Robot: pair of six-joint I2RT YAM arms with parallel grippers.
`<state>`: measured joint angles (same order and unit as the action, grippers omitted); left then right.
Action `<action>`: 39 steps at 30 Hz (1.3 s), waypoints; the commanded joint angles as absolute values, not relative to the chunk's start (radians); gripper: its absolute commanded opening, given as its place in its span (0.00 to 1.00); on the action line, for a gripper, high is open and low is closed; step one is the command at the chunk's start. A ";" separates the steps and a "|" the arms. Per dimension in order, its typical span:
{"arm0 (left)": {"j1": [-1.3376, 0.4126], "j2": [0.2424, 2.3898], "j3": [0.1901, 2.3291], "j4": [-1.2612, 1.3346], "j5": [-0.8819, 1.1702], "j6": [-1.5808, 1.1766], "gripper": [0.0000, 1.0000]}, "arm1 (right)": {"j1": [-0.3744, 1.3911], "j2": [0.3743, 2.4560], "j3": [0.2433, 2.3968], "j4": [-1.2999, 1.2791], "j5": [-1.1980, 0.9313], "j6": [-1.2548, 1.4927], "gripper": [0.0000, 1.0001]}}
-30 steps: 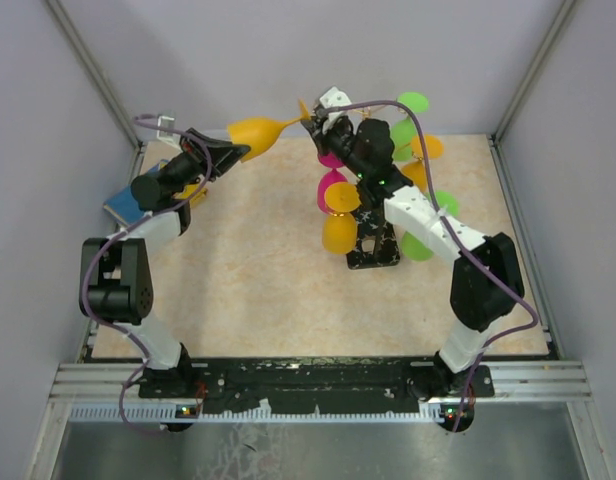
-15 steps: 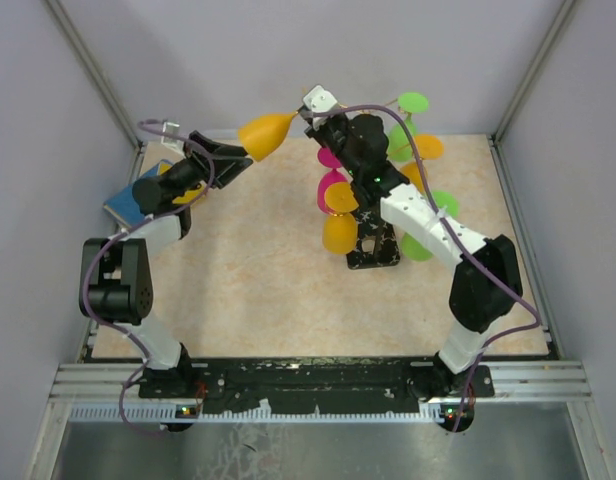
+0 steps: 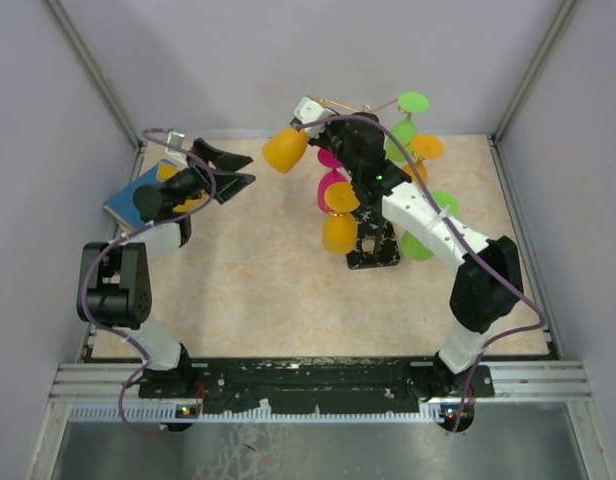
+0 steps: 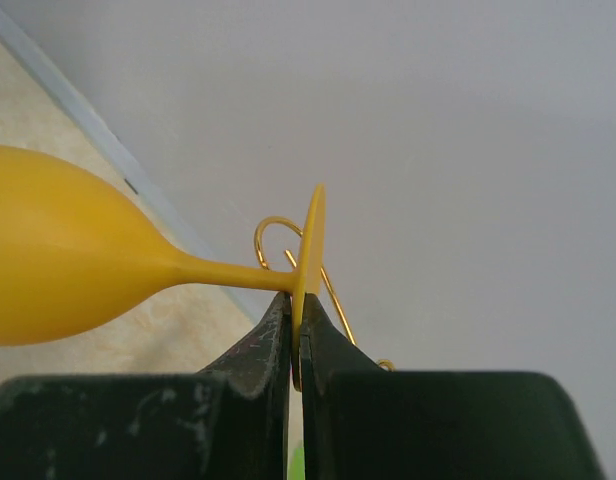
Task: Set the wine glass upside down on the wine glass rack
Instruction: Turn the wine glass upside down at the wine rack.
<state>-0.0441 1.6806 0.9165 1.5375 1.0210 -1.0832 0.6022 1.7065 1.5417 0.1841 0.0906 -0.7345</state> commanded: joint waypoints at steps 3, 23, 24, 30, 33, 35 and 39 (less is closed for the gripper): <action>-0.046 1.674 0.941 1.723 1.079 -1.088 1.00 | 0.632 1.639 1.585 0.150 0.218 -0.923 0.00; -0.036 1.730 1.006 1.790 1.117 -1.166 1.00 | 0.650 1.752 1.712 -0.007 0.350 -1.139 0.00; -0.036 1.729 1.007 1.790 1.116 -1.167 1.00 | 0.648 1.753 1.711 -0.012 0.346 -1.138 0.00; -0.035 1.729 1.005 1.790 1.111 -1.172 1.00 | 0.622 1.758 1.706 -0.013 0.353 -1.152 0.00; -0.035 1.729 1.005 1.790 1.109 -1.172 1.00 | 0.602 1.769 1.731 -0.038 0.361 -1.152 0.00; -0.036 1.730 1.006 1.790 1.108 -1.173 1.00 | 0.586 1.782 1.757 -0.069 0.359 -1.152 0.00; -0.035 1.739 1.013 1.790 1.098 -1.175 1.00 | 0.567 1.805 1.789 -0.087 0.341 -1.151 0.00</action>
<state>-0.0387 1.7302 0.9833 1.5387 1.0916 -1.1576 0.5846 1.7866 1.7092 -0.0830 0.3279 -1.1343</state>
